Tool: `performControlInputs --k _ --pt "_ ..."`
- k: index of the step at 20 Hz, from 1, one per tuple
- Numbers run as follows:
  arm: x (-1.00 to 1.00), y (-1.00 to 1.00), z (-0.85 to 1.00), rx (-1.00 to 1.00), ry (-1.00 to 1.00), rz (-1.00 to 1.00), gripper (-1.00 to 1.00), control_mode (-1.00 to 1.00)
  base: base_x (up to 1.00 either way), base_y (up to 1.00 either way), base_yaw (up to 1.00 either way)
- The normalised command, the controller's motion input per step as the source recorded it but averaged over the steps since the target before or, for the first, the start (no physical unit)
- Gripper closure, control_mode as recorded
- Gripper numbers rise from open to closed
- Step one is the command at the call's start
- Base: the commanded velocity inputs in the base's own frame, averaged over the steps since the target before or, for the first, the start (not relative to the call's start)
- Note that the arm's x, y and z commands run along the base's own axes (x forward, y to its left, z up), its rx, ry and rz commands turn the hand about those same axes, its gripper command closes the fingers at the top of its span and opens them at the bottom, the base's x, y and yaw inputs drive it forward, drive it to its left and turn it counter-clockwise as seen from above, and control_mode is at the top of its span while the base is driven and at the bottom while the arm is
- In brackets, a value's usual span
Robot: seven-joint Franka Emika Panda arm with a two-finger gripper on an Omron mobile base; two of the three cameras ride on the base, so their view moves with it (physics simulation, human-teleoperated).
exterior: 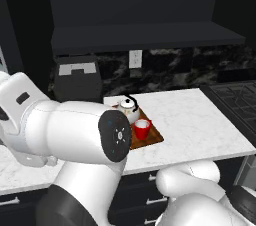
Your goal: Pick the kettle from the counter and place it on the tray. Then pick the mug from the cabinet and place it on the tray. Then close the cabinet doors.
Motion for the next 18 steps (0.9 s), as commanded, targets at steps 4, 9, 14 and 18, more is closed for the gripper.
performControlInputs --k 4,9,14,18 --pt "0.48 0.30 -0.31 0.08 0.02 -0.03 -1.00 -1.00 0.00 0.00 0.00" --pt "0.54 0.09 -0.23 0.11 0.00 -0.05 -1.00 -1.00 0.00 0.00 0.00" --pt "0.47 0.00 -0.07 0.06 0.00 -0.11 -1.00 -1.00 0.00 0.00 0.00" --pt "0.41 0.00 0.00 0.01 0.00 -0.11 -1.00 -1.00 0.00 0.00 0.00"
